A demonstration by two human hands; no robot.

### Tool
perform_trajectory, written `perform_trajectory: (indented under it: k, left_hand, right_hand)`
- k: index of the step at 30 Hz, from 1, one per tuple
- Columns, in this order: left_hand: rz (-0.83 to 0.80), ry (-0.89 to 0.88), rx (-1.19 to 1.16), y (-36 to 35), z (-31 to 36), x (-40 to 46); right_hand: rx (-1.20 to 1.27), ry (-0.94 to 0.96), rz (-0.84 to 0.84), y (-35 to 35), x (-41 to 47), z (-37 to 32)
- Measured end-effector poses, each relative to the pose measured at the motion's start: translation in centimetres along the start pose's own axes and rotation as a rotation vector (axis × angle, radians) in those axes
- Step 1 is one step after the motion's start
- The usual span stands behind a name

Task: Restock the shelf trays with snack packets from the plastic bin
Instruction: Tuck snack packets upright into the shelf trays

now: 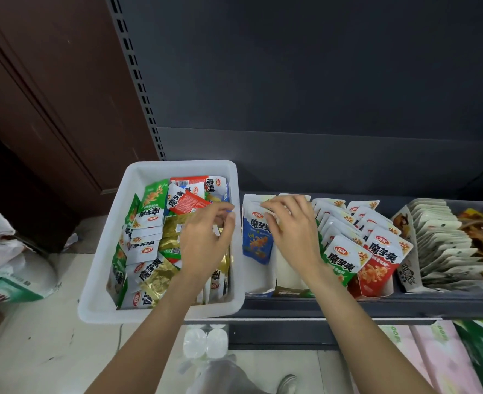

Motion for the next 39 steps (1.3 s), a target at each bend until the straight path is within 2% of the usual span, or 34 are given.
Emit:
perform_trajectory:
  k: [2, 4, 7, 11, 14, 17, 19, 21, 23, 26, 29, 32, 33, 35, 37, 39]
  left_hand:
    - [0.093, -0.068, 0.020, 2.2, -0.3, -1.0]
    - [0.098, -0.105, 0.098, 3.6, -2.1, -1.9]
    - [-0.063, -0.061, 0.300, 4.1, -7.3, -2.4]
    - [-0.311, 0.178, 0.433, 3.6, -13.5, -2.3]
    - [-0.452, 0.245, 0.490, 2.6, -14.8, -2.4]
    - [-0.472, 0.237, 0.545, 2.4, -15.4, -2.3]
    - [-0.456, 0.225, 0.567, 2.7, -15.6, -2.1]
    - [-0.446, 0.217, 0.565, 2.8, -15.8, -1.9]
    - [-0.449, 0.225, 0.553, 2.7, -16.0, -1.9]
    - [-0.433, 0.215, 0.543, 2.8, -15.9, -2.1]
    - [-0.410, 0.240, 0.483, 3.1, -15.9, -2.2]
    - [-0.350, 0.372, 0.305, 3.9, -16.4, -2.3]
    - [-0.295, 0.437, 0.186, 4.4, -16.4, -2.3]
    - [-0.148, 0.562, -0.072, 5.4, -16.0, -2.6]
    - [-0.026, 0.696, -0.326, 5.9, -15.2, -3.4]
    - [-0.035, 0.818, -0.609, 5.3, -13.3, -4.0]
  right_hand:
    - [0.096, 0.039, -0.038, -0.2, -0.6, -2.0]
    - [0.172, 0.082, -0.188, -1.8, -1.1, -4.4]
    - [0.216, 0.109, -0.437, -5.4, -1.1, -7.4]
    - [0.231, 0.122, -0.586, -10.8, -0.1, -9.9]
    - [0.177, 0.109, -0.730, -15.5, 0.8, -10.8]
    - [0.075, 0.096, -0.937, -19.4, 0.5, -11.2]
    - [0.046, 0.077, -0.994, -20.7, 0.3, -11.3]
    - [-0.055, 0.175, -0.935, -20.4, 0.7, -11.8]
    - [-0.202, 0.380, -0.895, -19.3, 0.6, -13.1]
    - [-0.299, 0.641, -0.941, -17.6, -1.0, -15.0]
    - [-0.364, 0.725, -0.927, -15.4, -1.3, -15.5]
    - [-0.318, 0.583, -0.882, -13.0, -0.5, -14.3]
    - [-0.301, 0.500, -0.806, -11.7, 0.2, -13.8]
    - [-0.208, 0.284, -0.535, -8.2, 1.5, -12.0]
    - [0.023, 0.026, -0.349, -5.1, 1.7, -9.5]
    - [0.319, -0.247, -0.300, -4.0, 1.0, -6.7]
Point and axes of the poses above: each hand's wrist, its own x-axis towards the middle knuckle, its own y-axis out of the back of the hand, z = x × y, the point moved 8 cm from there along x, towards the middle knuckle
